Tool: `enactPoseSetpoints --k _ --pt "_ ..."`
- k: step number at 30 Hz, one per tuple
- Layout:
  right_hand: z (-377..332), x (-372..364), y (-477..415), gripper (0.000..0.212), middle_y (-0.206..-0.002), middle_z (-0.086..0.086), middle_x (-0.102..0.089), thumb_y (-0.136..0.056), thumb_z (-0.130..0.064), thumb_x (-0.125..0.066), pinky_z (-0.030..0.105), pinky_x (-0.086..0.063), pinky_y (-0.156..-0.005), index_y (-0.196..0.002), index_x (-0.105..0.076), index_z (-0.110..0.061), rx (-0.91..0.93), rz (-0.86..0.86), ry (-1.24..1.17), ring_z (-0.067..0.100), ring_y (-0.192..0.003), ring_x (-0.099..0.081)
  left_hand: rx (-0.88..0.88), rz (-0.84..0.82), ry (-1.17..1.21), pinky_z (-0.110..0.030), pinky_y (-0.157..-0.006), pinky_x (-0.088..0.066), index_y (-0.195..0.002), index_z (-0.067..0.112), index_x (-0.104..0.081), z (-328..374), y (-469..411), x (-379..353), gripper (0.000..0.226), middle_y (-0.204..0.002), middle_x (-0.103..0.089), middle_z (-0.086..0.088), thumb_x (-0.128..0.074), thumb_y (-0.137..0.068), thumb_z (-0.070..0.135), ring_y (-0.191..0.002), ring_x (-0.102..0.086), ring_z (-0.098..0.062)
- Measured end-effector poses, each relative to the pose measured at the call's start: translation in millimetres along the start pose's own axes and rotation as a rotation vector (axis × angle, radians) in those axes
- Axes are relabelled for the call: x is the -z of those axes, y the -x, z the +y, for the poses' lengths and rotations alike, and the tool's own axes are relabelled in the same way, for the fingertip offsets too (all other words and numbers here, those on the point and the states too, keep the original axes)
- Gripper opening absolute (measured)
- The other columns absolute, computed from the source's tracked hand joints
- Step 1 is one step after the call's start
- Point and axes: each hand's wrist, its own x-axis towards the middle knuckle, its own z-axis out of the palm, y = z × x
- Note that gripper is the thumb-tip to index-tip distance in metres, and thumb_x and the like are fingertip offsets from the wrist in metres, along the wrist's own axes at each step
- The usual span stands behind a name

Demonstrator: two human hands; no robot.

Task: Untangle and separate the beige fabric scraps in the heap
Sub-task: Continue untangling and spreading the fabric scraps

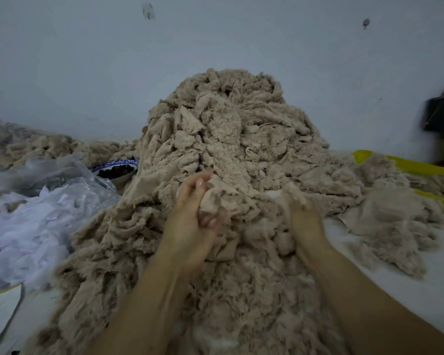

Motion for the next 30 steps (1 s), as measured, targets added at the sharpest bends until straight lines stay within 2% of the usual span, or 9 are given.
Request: enactPoseSetpoints --k 4,6,8,11,15,18,23,26,30 --pt "6 -37 21 0.043 -0.131 0.008 -0.061 -0.101 -0.039 -0.046 0.036 -0.05 -0.094 -0.138 -0.051 -0.018 0.057 -0.15 0.07 0.022 -0.11 -0.06 -0.037 0.305 -0.616 -0.022 -0.074 -0.053 -0.102 0.033 -0.07 -27 -3 14 0.014 -0.1 -0.072 0.01 -0.055 -0.1 0.031 -0.094 -0.066 -0.014" --pt "5 -32 15 0.032 -0.121 0.004 -0.065 -0.101 -0.037 -0.047 0.032 -0.056 -0.082 -0.128 -0.055 -0.021 0.046 -0.121 -0.003 0.02 -0.103 -0.064 -0.157 0.272 -1.037 -0.01 -0.083 -0.046 -0.099 0.048 -0.061 -32 -1 18 0.011 -0.113 -0.059 0.013 -0.05 -0.099 0.047 -0.11 -0.054 -0.004" --pt "2 -20 5 0.008 -0.098 -0.003 -0.066 -0.101 -0.029 -0.05 0.02 -0.052 -0.059 -0.104 -0.057 -0.026 0.017 -0.057 -0.141 0.01 -0.083 -0.064 -0.232 0.198 -1.207 -0.005 -0.084 -0.042 -0.093 0.05 -0.056 -30 1 19 0.017 -0.116 -0.046 0.012 -0.046 -0.092 0.063 -0.114 -0.045 0.003" --pt "-4 -15 3 0.01 -0.093 -0.007 -0.066 -0.1 -0.027 -0.056 0.022 -0.055 -0.059 -0.09 -0.055 -0.03 0.016 -0.024 -0.289 0.01 -0.081 -0.067 -0.311 0.112 -1.342 -0.024 -0.087 -0.042 -0.077 0.039 -0.053 -39 1 10 0.036 -0.097 -0.046 0.017 -0.045 -0.081 0.074 -0.104 -0.046 -0.012" --pt "-14 -17 10 0.035 -0.12 0.002 -0.066 -0.1 -0.026 -0.058 0.033 -0.061 -0.077 -0.133 -0.053 -0.02 -0.024 -0.082 -0.501 0.015 -0.096 -0.069 -0.191 -0.054 -1.633 -0.03 -0.081 -0.033 -0.071 0.034 -0.036 -53 2 0 0.042 -0.087 -0.035 0.017 -0.045 -0.077 0.074 -0.097 -0.036 -0.015" --pt "-21 -15 10 0.048 -0.119 -0.003 -0.063 -0.099 -0.027 -0.059 0.028 -0.058 -0.077 -0.144 -0.042 -0.021 -0.019 -0.11 -0.617 0.01 -0.093 -0.069 -0.163 0.01 -1.585 -0.029 -0.077 -0.031 -0.075 0.024 -0.042 -54 1 13 0.025 -0.086 -0.038 0.014 -0.058 -0.091 0.035 -0.099 -0.041 -0.02" --pt "-23 -3 8 0.006 -0.103 0.001 -0.068 -0.101 -0.024 -0.055 0.03 -0.056 -0.061 -0.106 -0.055 -0.026 -0.01 -0.079 -0.669 0.008 -0.076 -0.069 -0.157 0.271 -1.339 -0.028 -0.06 -0.036 -0.069 0.019 -0.054 -35 -5 26 0.023 -0.075 -0.059 0.004 -0.054 -0.092 0.013 -0.072 -0.053 -0.018" --pt "-28 -1 8 0.044 -0.103 -0.008 -0.062 -0.101 -0.024 -0.056 0.032 -0.054 -0.069 -0.142 -0.042 -0.017 -0.024 -0.038 -0.7 0.009 -0.09 -0.064 -0.108 0.374 -0.978 -0.022 -0.045 -0.035 -0.064 0.028 -0.058 -22 -4 25 0.03 -0.055 -0.057 0.01 -0.051 -0.093 0.021 -0.047 -0.043 -0.01" --pt "-27 -8 11 0.034 -0.111 -0.004 -0.065 -0.098 -0.028 -0.06 0.033 -0.061 -0.075 -0.131 -0.052 -0.021 -0.011 -0.076 -0.635 0.008 -0.09 -0.068 -0.052 0.111 -1.103 -0.011 -0.051 -0.04 -0.079 0.037 -0.059 -35 2 12 0.031 -0.075 -0.059 0.017 -0.055 -0.072 0.067 -0.06 -0.052 0.004"
